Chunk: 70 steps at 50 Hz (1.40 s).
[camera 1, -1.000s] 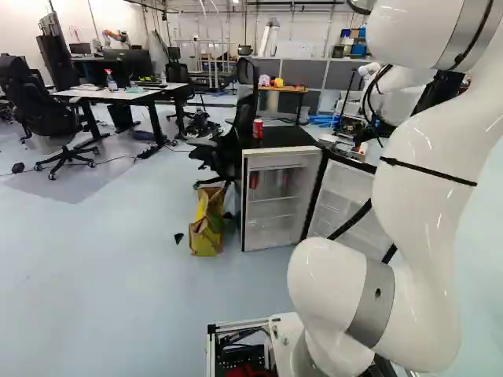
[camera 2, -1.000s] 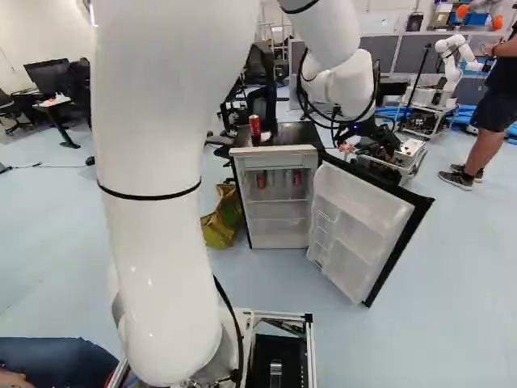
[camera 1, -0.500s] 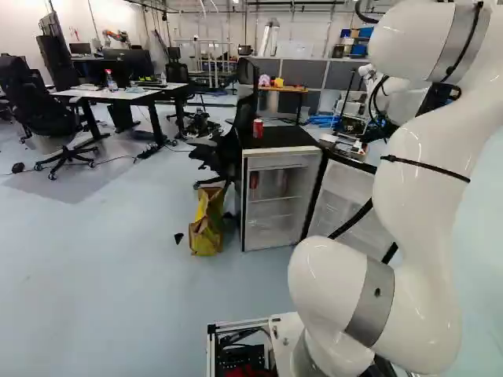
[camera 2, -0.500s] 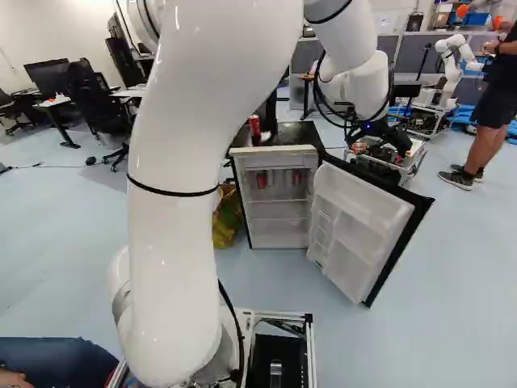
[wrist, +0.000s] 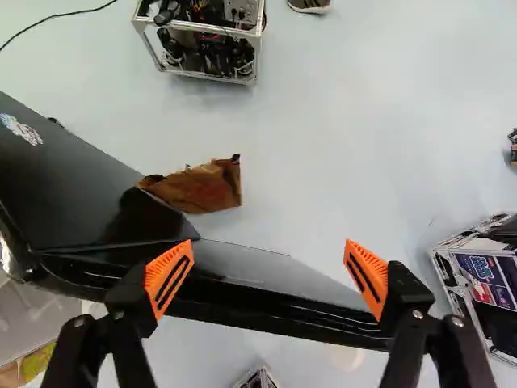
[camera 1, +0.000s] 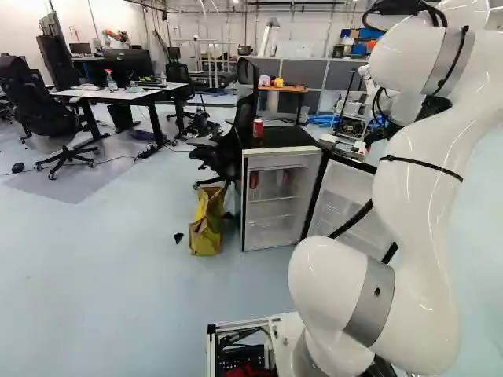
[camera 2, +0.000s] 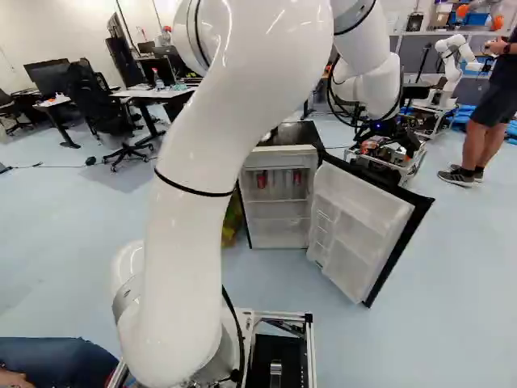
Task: Grab a drink from the fridge
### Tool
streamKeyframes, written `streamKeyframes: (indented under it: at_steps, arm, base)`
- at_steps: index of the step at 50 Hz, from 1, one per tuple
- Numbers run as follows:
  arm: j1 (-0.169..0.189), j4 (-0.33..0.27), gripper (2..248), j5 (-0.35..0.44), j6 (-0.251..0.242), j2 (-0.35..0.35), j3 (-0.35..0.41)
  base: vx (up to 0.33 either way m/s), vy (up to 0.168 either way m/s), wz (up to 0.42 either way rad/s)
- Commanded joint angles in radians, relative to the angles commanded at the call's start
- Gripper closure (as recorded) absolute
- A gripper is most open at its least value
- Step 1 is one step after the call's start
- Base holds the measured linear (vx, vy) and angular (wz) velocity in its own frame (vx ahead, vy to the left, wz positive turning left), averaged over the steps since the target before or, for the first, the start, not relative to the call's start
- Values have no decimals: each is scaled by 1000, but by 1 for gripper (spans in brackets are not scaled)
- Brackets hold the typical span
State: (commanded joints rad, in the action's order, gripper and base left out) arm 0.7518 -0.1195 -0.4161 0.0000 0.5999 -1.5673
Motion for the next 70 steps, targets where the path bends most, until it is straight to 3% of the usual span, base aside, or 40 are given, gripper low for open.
streamKeyframes:
  at_steps: [57,70]
  arm:
    - [11,38,3,-322,0,288,-419]
    - [14,38,3,-340,0,350,-484]
  base:
    - [0,0,0]
    - [0,0,0]
